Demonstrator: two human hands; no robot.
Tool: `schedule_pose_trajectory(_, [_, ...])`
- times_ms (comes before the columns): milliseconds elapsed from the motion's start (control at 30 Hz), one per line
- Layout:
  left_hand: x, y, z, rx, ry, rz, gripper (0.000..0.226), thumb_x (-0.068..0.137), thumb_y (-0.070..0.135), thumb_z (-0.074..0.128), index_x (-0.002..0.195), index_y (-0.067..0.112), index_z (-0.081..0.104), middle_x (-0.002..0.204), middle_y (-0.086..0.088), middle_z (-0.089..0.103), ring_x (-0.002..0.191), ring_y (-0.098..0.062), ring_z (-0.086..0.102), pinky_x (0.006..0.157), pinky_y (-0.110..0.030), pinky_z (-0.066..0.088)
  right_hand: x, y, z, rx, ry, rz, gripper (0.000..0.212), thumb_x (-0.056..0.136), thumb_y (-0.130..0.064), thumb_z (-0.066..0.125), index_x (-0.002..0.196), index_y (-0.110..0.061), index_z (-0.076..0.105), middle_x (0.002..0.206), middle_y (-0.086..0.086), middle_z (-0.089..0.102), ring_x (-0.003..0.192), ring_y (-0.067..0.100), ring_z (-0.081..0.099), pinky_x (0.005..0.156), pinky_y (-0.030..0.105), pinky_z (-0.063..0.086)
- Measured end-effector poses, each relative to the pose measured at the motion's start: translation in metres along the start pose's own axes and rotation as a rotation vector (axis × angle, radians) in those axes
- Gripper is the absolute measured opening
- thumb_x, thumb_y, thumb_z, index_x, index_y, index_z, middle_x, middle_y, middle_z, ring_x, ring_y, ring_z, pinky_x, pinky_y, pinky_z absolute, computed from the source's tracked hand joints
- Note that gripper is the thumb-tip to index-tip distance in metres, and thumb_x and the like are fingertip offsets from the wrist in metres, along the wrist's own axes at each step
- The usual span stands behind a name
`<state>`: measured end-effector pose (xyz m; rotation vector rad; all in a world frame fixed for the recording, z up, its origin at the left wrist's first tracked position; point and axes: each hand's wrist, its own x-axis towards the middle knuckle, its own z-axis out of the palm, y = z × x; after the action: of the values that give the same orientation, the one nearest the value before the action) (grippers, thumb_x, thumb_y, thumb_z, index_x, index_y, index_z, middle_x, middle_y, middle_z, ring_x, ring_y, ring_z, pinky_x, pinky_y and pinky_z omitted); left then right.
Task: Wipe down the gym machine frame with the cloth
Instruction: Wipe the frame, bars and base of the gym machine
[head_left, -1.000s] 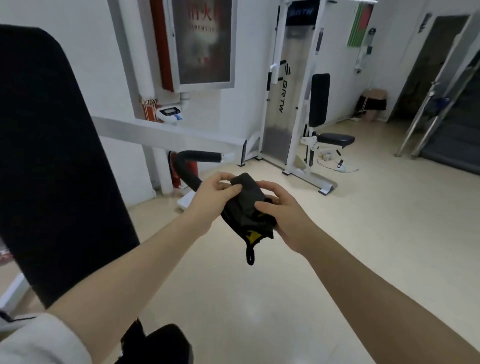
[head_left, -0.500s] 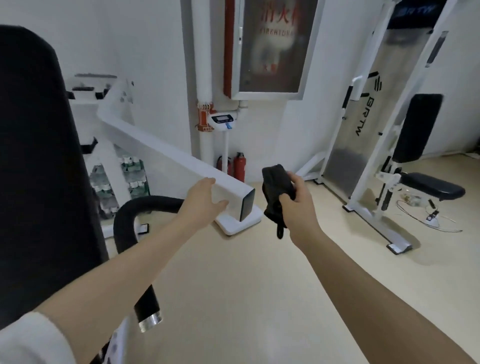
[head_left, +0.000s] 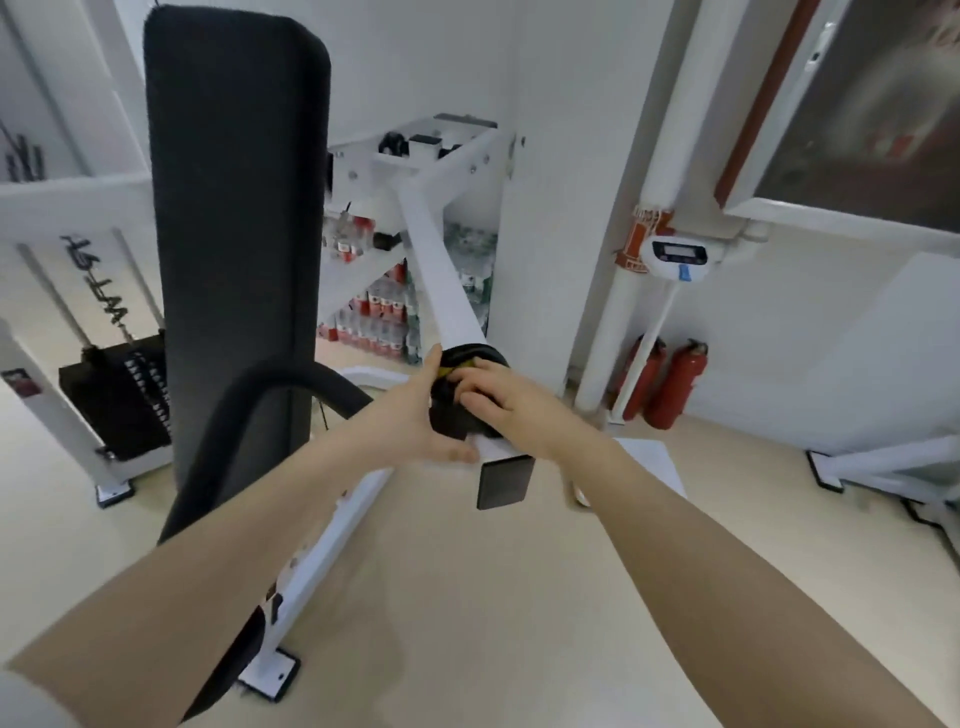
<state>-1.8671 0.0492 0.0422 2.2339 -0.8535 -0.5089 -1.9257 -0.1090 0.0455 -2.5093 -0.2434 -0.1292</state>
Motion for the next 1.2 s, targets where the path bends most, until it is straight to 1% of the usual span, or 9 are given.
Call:
schedule_pose_trajectory(200, [0.001,0.016,0.014,-0.046,-0.005,-0.025,0.135,0.061,0.034,0.084,0.144,0.024,-0.023,0.124,0.010,0.046,0.108,-0.007,0.052,0.080,-0.009,0.042,-0.035,0.015,0.008,0.045,0.097,-0.142,0.019,0.086,-0.032,0.051,0.077,-0.018,0.044,0.122,-0.006,0.058,0.106,0.001,0.048,0.078,0.018,0.035])
schedule_pose_trajectory(333, [0.004,0.018,0.027,0.047,-0.010,-0.037,0.145,0.047,0.051,0.085,0.145,0.025,-0.018,0.146,0.006,0.029,0.126,-0.010,0.040,0.102,-0.029,0.041,-0.032,0.032,-0.002,0.088,0.047,-0.221,0.021,0.088,-0.023,0.050,0.076,-0.006,0.049,0.109,-0.010,0.061,0.091,-0.002,0.049,0.076,0.014,0.036])
schedule_pose_trajectory(500, [0.004,0.016,0.011,-0.270,0.004,-0.103,0.126,0.071,0.021,0.079,0.143,0.026,-0.024,0.147,0.008,0.033,0.134,-0.009,0.034,0.108,-0.023,0.027,0.023,0.043,-0.018,-0.009,0.081,-0.074,0.021,0.093,-0.020,0.052,0.074,-0.021,0.041,0.124,-0.002,0.059,0.092,0.020,0.056,0.071,0.031,0.039])
schedule_pose_trajectory(667, [0.023,0.023,0.009,-0.092,0.030,-0.138,0.081,0.064,0.034,0.082,0.126,0.028,0.031,0.118,0.011,0.052,0.111,-0.011,0.053,0.098,-0.035,0.046,-0.012,0.043,-0.004,0.137,0.137,-0.190,0.023,0.082,-0.032,0.050,0.070,-0.033,0.031,0.116,-0.006,0.058,0.103,0.009,0.051,0.081,0.020,0.038])
schedule_pose_trajectory(833, [0.030,0.023,-0.002,-0.193,0.019,-0.195,0.112,0.065,0.027,0.082,0.147,0.022,0.007,0.123,0.014,0.054,0.113,-0.009,0.054,0.098,-0.025,0.041,0.036,0.063,-0.012,0.133,0.068,-0.170,0.013,0.090,-0.020,0.054,0.083,-0.016,0.044,0.110,-0.005,0.056,0.087,0.013,0.051,0.069,0.021,0.037])
schedule_pose_trajectory(933, [0.038,0.020,-0.013,-0.269,0.066,-0.281,0.117,0.061,0.038,0.081,0.149,0.020,0.005,0.129,0.005,0.058,0.116,-0.011,0.055,0.106,-0.035,0.037,0.095,0.071,-0.021,0.070,0.079,-0.070,0.011,0.092,-0.015,0.052,0.087,-0.014,0.041,0.121,0.001,0.056,0.080,0.014,0.048,0.063,0.025,0.031])
schedule_pose_trajectory(1000, [0.045,0.018,-0.017,-0.212,0.121,-0.282,0.095,0.067,0.039,0.078,0.145,0.020,0.027,0.115,0.005,0.067,0.107,-0.011,0.061,0.103,-0.035,0.041,0.110,0.074,-0.022,0.076,0.071,-0.057,0.007,0.091,-0.013,0.050,0.096,-0.016,0.046,0.126,0.002,0.055,0.094,0.015,0.051,0.071,0.026,0.036])
schedule_pose_trajectory(1067, [0.050,0.016,-0.019,-0.181,0.157,-0.270,0.070,0.074,0.038,0.074,0.135,0.021,0.044,0.102,0.006,0.071,0.100,-0.011,0.064,0.098,-0.033,0.044,0.101,0.075,-0.020,0.067,0.031,-0.146,0.032,0.088,-0.012,0.045,0.119,-0.017,0.052,0.130,0.001,0.052,0.116,0.017,0.048,0.095,0.030,0.038])
schedule_pose_trajectory(1200, [0.060,0.011,-0.022,-0.115,0.137,-0.285,0.042,0.078,0.038,0.070,0.117,0.026,0.061,0.104,0.007,0.068,0.097,-0.012,0.063,0.094,-0.034,0.048,0.094,0.092,-0.021,0.036,-0.097,-0.412,0.045,0.084,-0.013,0.041,0.126,-0.013,0.057,0.138,0.002,0.049,0.134,0.013,0.032,0.114,0.030,0.016])
